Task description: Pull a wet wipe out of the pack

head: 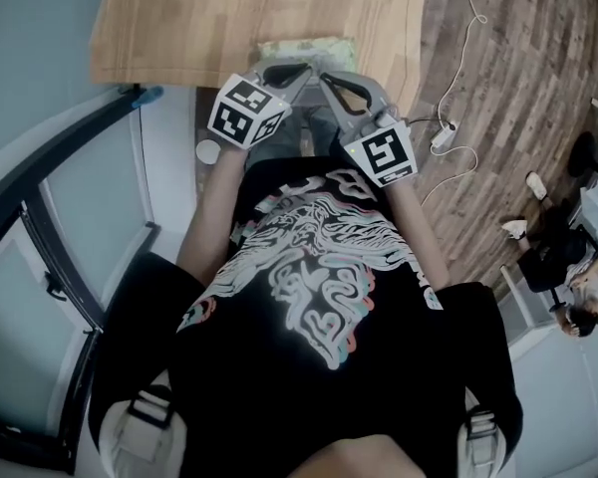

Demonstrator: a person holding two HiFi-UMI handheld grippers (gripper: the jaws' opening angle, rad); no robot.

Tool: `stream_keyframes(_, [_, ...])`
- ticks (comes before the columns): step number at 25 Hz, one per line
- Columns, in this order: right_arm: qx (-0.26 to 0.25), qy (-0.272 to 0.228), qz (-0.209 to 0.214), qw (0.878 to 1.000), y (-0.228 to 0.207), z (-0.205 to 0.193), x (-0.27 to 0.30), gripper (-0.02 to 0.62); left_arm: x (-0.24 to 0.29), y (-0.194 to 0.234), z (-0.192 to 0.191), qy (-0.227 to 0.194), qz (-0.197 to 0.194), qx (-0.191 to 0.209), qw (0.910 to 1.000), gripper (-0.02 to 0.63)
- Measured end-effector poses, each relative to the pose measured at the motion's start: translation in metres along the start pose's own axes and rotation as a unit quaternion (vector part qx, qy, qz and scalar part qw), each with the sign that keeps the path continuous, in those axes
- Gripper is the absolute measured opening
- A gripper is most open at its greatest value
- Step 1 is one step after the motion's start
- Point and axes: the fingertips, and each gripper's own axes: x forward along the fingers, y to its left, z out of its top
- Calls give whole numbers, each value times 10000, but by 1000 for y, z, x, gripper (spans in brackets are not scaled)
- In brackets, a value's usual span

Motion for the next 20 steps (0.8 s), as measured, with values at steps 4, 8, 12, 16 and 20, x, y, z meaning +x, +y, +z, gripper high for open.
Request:
stream_keyframes(4, [-196,394,-172,9989,3,-10,10,0,-5,1,1,-70,-20,356,9993,-3])
stream_keyframes(8, [-220,612,-344,9973,6,-15,16,2,-6,1,0,-123,-214,470,9986,-3])
stream_keyframes(12, [-302,780,-491,9953,8,-17,22,2,-8,2,5,-140,-355,711,9967,-3])
stream_keyframes(16, [-377,904,-551,9937,9,-20,25,2,-11,2,9,-202,-415,868,9952,-3])
stream_keyframes(20, [-511,1125,-681,9900,7,-24,28,10,-11,5,7,-198,-490,748,9958,-3])
